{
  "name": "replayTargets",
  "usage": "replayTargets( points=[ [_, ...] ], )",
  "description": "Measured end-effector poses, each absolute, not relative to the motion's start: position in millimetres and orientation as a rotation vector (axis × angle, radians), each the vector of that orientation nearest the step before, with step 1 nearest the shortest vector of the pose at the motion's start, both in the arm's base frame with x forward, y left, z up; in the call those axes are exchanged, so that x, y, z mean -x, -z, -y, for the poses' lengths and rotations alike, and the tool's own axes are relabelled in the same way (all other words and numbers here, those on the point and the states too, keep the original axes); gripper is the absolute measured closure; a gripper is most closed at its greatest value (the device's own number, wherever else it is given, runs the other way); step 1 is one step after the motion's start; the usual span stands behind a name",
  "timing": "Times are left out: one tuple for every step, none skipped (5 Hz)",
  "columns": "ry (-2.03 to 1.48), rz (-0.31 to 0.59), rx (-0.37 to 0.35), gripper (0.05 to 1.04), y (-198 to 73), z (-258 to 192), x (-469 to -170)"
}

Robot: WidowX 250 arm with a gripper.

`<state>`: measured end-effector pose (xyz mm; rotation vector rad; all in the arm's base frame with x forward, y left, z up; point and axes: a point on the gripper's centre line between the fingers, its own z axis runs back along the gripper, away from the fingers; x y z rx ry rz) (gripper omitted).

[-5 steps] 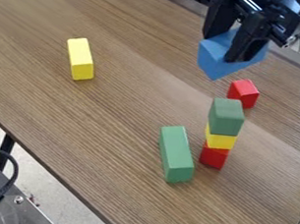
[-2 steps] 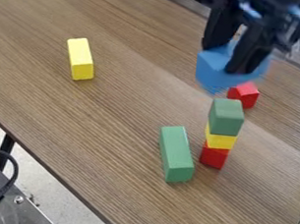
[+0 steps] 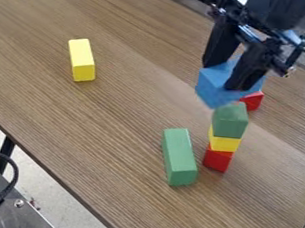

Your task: Put the blue block on the green cube

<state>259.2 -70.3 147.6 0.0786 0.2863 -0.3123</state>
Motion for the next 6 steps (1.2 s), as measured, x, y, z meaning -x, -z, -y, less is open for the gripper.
replayTargets(
  points=[
    [0.307, -0.276, -0.084, 0.565, -146, 70, -260],
    [0.305, -0.280, -0.086, 0.565, -142, 70, -259],
    [0.312, -0.280, -0.085, 0.565, -142, 74, -258],
    [0.308, -0.278, -0.088, 0.565, -141, 75, -257],
    [0.310, -0.270, -0.096, 0.565, -141, 78, -258],
    [0.312, -0.273, -0.100, 0.565, -138, 80, -255]
  ],
)
